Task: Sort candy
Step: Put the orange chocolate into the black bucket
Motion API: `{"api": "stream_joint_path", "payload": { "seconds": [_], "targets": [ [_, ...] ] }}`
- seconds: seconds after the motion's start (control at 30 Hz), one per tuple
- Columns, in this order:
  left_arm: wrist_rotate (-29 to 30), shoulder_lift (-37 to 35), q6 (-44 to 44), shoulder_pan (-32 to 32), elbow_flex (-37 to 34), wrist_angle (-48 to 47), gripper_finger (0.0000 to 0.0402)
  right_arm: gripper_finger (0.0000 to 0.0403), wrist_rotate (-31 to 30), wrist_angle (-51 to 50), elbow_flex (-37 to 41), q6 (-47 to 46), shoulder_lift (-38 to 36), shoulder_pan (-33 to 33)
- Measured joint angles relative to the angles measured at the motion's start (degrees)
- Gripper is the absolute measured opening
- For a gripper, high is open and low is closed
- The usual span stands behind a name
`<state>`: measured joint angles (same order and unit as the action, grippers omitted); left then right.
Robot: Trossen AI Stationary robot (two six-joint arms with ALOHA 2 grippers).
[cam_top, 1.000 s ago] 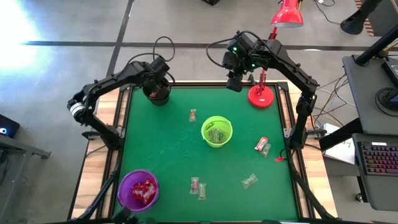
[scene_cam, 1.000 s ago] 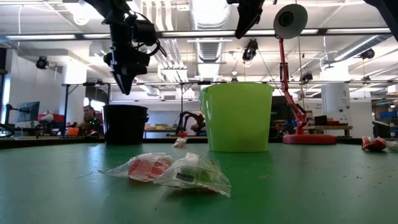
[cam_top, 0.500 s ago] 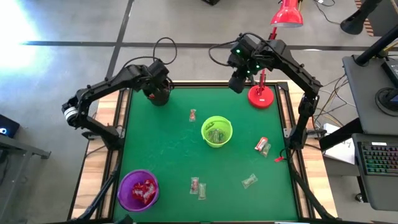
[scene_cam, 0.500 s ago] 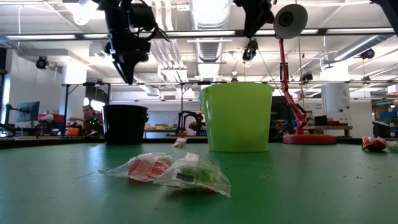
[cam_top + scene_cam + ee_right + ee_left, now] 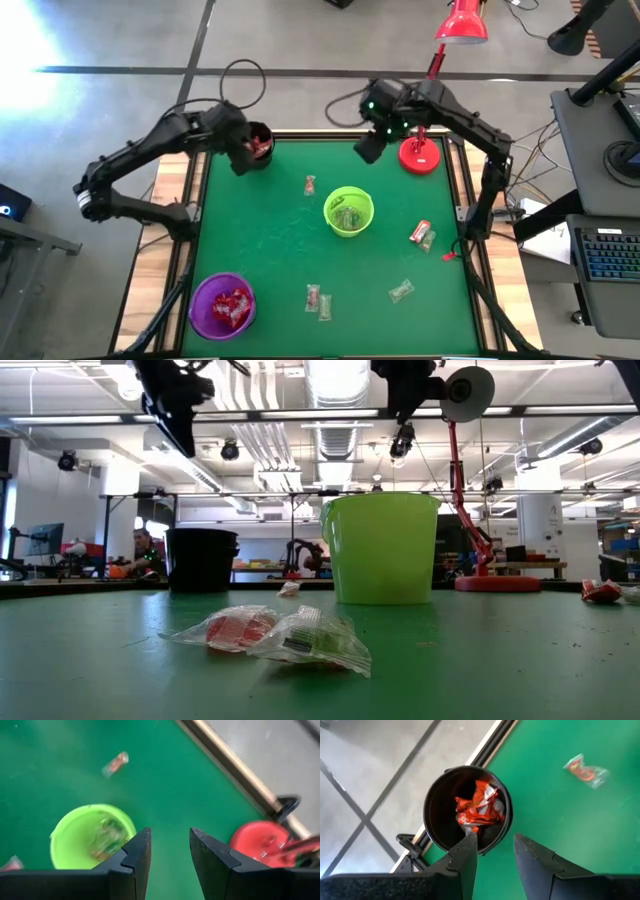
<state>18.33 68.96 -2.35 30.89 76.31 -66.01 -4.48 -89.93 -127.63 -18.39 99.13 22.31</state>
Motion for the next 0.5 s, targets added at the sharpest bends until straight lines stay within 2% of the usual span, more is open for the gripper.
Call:
{"api": "stream_joint_path", "payload": {
  "seconds": [0.27,0.5],
  "targets": [
    [-1.60,-5.82,-0.11,-0.49,-4.16,2.19,0.0112,0.0128,-0.06,-0.06,10.19,-14.21,-4.36,-8.66],
    [-2.08,-8.12,-1.08,-0.50,-9.57,3.24,0.0112,0.0128,-3.17,-0.09,19.71,-30.57,-9.27,-17.08]
  ]
}}
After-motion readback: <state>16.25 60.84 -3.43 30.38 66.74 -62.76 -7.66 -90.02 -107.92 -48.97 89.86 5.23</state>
